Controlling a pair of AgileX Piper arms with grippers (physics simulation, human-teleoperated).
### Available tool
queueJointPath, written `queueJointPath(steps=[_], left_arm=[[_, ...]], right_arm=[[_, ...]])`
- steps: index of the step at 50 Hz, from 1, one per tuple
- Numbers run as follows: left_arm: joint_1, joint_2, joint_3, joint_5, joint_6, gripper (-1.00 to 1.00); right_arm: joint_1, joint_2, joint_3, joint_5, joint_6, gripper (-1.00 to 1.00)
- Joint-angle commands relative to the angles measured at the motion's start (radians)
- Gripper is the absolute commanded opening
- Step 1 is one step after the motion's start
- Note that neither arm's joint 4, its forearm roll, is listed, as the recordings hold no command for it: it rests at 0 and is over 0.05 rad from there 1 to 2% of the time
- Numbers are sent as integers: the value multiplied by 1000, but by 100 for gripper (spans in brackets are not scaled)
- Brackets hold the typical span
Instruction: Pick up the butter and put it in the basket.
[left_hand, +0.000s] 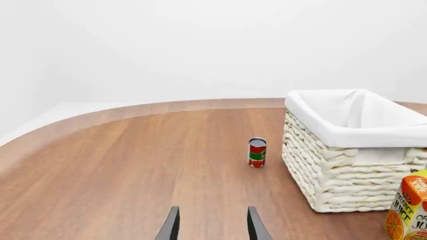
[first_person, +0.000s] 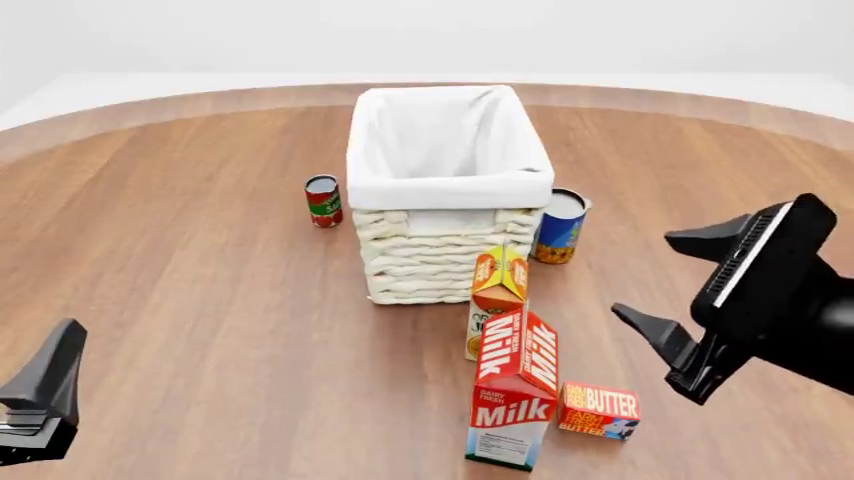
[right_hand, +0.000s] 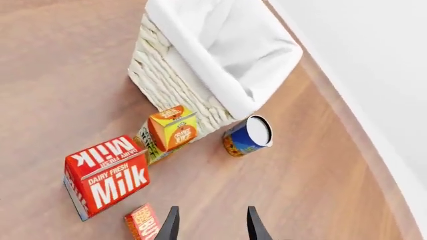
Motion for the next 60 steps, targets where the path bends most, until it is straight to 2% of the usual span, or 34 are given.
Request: queueJointPath(steps=[1, 4, 8, 10, 15, 19, 25, 27, 32, 38, 44, 53, 60], left_arm=[[0, 0, 0, 0, 0, 100], [0, 0, 0, 0, 0, 100], [0, 0, 0, 0, 0, 100], [0, 0, 0, 0, 0, 100], [0, 0, 0, 0, 0, 100], [0, 0, 0, 0, 0, 100], [0, 0, 0, 0, 0, 100], [0, 0, 0, 0, 0, 100], [0, 0, 0, 0, 0, 100], [0, 0, 0, 0, 0, 100], [0, 0, 0, 0, 0, 100], [0, 0, 0, 0, 0, 100], [0, 0, 0, 0, 0, 100]], right_arm=[[54, 21, 2, 68, -66, 100], [87, 12, 3, 97, -62, 100], [65, -1, 52, 98, -132, 100], [104, -7, 53, 126, -117, 100], [171, -19, 76, 172, -128, 100], [158, -20, 114, 181, -176, 100], [150, -16, 129, 184, -189, 100], [151, -18, 150, 166, -211, 100], [179, 16, 165, 141, -201, 100], [151, 95, 183, 67, -224, 100], [126, 150, 184, 33, -247, 100], [116, 218, 174, -5, -252, 100], [78, 302, 192, -75, -282, 100]])
